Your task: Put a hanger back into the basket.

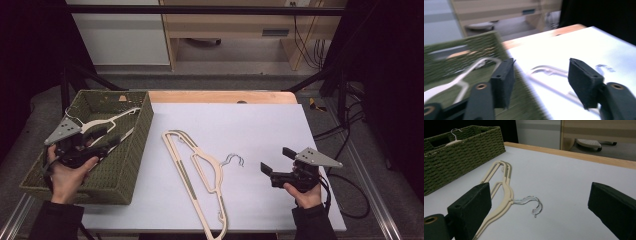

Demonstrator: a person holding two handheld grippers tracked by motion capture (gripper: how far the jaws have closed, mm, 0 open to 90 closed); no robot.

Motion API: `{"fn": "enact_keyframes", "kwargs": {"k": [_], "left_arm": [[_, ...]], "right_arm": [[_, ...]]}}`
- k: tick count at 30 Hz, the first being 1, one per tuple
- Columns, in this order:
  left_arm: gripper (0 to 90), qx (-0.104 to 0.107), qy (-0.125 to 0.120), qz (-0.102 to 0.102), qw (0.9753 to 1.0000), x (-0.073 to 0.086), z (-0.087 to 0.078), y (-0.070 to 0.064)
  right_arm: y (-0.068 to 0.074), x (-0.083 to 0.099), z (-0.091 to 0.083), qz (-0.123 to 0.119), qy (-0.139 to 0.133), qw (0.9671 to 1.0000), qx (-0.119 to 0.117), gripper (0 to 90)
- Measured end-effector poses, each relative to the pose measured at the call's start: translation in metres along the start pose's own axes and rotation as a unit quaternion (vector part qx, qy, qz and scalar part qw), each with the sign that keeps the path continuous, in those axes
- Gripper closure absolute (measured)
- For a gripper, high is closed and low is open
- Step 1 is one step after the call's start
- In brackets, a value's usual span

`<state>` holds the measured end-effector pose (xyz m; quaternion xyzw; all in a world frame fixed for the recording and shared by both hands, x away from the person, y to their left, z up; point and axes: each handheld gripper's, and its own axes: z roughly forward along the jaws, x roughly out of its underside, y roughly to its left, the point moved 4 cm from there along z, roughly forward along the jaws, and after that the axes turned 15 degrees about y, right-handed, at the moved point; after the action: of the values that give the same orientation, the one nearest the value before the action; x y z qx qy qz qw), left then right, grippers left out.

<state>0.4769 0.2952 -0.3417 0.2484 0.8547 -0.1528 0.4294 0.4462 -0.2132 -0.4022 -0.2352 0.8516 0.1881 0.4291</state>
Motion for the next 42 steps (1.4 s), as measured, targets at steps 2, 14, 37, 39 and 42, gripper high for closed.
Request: {"fn": "enact_keyframes", "kwargs": {"k": [2, 14, 37, 39, 42], "left_arm": [[32.0, 0.011, -0.007, 0.011, 0.9999, -0.003, 0.006, -0.014], [12.1, 0.062, -0.005, 0.066, 0.9959, -0.012, 0.048, -0.081], [12.1, 0.107, 0.047, 0.113, 0.9866, -0.031, 0.138, -0.151], [12.3, 0.108, 0.053, 0.118, 0.9857, -0.032, 0.146, -0.154], [12.7, 0.111, 0.062, 0.119, 0.9847, -0.032, 0.156, -0.158]], "right_arm": [[-0.001, 0.000, -0.001, -0.002, -0.001, 1.0000, 0.001, 5.5], [-0.003, 0.000, -0.003, 0.001, -0.006, 1.0000, 0.004, 5.5], [-0.002, 0.000, -0.006, -0.004, -0.012, 0.9999, -0.002, 5.6], [-0.001, 0.000, -0.006, -0.007, -0.011, 0.9999, -0.004, 5.6], [0.000, 0.000, -0.005, -0.006, -0.010, 0.9999, -0.004, 5.7]]}}
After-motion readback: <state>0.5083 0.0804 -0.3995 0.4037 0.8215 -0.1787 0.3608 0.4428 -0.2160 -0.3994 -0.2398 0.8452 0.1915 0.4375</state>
